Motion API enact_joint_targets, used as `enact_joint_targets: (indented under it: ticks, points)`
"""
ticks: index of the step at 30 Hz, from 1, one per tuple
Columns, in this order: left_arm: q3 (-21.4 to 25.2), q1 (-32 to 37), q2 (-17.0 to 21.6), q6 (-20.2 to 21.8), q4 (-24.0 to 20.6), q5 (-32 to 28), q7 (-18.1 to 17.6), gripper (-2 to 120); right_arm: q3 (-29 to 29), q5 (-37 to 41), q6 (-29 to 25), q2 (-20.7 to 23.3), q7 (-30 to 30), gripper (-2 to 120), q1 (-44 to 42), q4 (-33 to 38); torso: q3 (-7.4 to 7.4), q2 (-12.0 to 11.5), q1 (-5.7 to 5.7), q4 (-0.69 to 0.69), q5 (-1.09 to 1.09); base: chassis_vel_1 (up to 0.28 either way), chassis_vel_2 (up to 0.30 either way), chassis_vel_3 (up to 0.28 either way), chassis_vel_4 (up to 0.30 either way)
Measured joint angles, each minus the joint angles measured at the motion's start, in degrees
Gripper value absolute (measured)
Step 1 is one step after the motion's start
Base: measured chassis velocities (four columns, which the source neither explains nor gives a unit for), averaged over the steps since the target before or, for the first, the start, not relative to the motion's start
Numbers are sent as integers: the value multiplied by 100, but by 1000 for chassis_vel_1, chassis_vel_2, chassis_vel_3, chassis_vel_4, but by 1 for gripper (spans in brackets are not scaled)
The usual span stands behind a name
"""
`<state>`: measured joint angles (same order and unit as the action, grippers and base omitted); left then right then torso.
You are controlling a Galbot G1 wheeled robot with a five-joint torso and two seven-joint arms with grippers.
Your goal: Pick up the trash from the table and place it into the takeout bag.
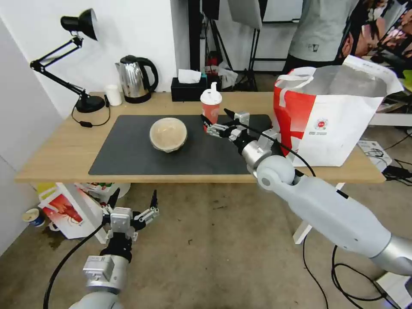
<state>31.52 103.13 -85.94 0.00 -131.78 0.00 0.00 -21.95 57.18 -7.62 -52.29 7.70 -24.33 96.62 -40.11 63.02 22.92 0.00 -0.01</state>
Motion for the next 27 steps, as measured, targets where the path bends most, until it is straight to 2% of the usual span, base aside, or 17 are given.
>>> enact_joint_targets:
  ticks: [14,27]
  points:
    - [0,0,0,0,0,0,0,100,-139,-167,34,-97,92,100,114,-281,0,0,0,0,1,0,0,0,0]
    - [0,0,0,0,0,0,0,100,-40,-339,162,-65,449,100,102,-356,1,0,0,0,0,0,0,0,0]
